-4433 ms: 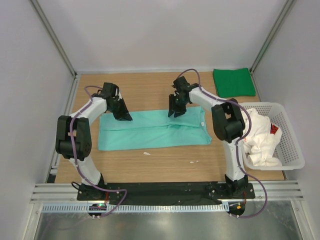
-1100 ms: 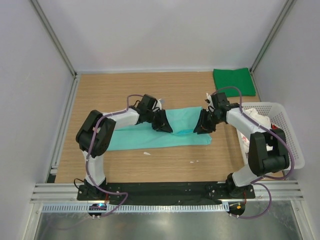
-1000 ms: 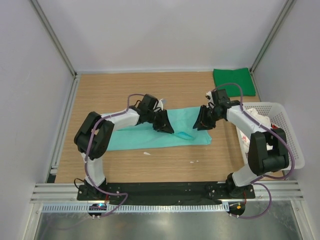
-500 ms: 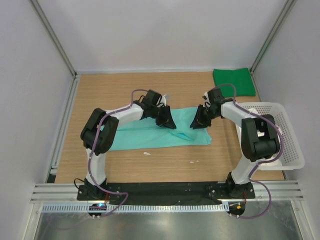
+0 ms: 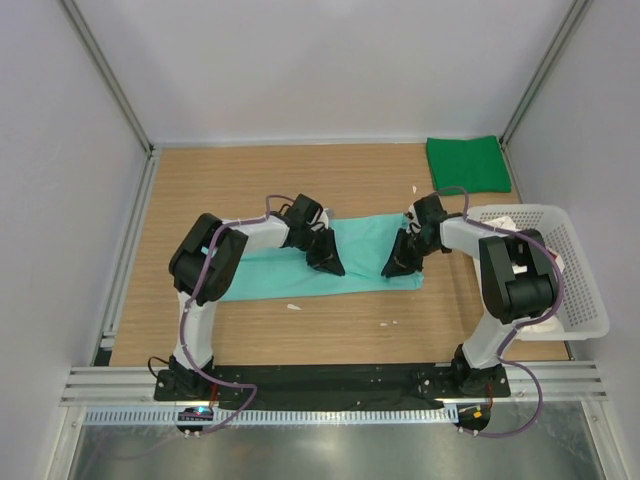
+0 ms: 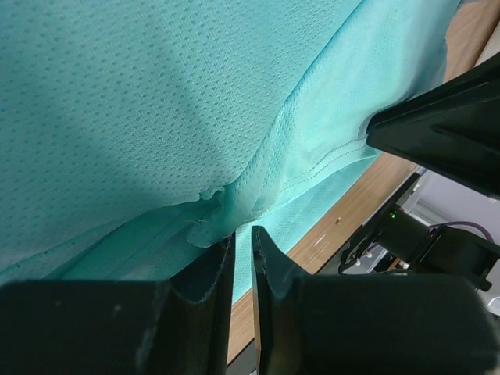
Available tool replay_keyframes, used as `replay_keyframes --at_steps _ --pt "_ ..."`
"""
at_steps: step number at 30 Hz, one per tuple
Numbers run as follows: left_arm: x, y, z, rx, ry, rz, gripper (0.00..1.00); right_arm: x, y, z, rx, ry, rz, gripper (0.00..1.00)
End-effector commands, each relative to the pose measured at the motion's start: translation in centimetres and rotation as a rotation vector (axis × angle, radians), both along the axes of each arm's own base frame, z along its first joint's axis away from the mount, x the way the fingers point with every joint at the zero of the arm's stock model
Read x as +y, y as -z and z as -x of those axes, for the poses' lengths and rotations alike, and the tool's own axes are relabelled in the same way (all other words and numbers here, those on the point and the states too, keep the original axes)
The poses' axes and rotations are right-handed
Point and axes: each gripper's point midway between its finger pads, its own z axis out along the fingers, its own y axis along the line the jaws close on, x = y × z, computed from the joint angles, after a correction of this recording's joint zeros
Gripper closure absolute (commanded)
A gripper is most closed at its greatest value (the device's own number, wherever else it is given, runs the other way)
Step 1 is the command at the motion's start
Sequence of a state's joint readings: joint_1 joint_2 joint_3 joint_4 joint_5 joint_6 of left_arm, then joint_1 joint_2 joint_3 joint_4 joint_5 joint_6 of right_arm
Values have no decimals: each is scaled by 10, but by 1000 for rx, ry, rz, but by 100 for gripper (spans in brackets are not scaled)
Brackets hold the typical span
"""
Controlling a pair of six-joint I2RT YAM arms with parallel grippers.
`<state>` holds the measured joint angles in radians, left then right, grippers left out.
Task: Fold and stack the t-shirts
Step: Fold the tshirt
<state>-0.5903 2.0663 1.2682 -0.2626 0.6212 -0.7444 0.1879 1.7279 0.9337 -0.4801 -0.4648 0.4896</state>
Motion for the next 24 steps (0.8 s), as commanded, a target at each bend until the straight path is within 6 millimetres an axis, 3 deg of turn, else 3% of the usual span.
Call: replay_keyframes --at_steps 1,3,5,6,7,8,11,13,16,17,21,24 --pt "6 -3 -1 -25 19 -29 85 -5 -21 -23 -95 -9 46 77" --pt "5 -18 -3 -54 16 -15 84 -8 -38 -29 -125 11 65 74" --pt "3 -48 -9 -116 13 12 82 -10 -57 -41 -167 45 81 68" --pt "4 -58 -9 -132 10 18 81 -16 -66 -44 -178 99 105 58" --pt "4 -68 -11 -160 5 24 77 -18 -72 -48 -190 136 115 54" --pt "5 -93 -15 -223 1 46 76 -21 -75 -50 -197 177 128 51" --pt "20 -124 -28 -350 -31 -4 73 -32 -90 -62 -235 366 164 40" --pt "40 -129 -40 -389 -76 -66 71 -33 -92 -62 -218 493 145 33" --pt "66 -125 -53 -393 -103 -100 68 -27 -77 -60 -117 593 149 26" --pt "74 -123 -54 -380 -110 -103 68 -17 -79 -62 -143 590 145 0" --pt "108 -121 -61 -363 -179 -112 66 -8 -91 -71 -207 610 262 0" --pt "129 -118 -62 -370 -207 -147 65 2 -75 -64 -106 655 313 0"
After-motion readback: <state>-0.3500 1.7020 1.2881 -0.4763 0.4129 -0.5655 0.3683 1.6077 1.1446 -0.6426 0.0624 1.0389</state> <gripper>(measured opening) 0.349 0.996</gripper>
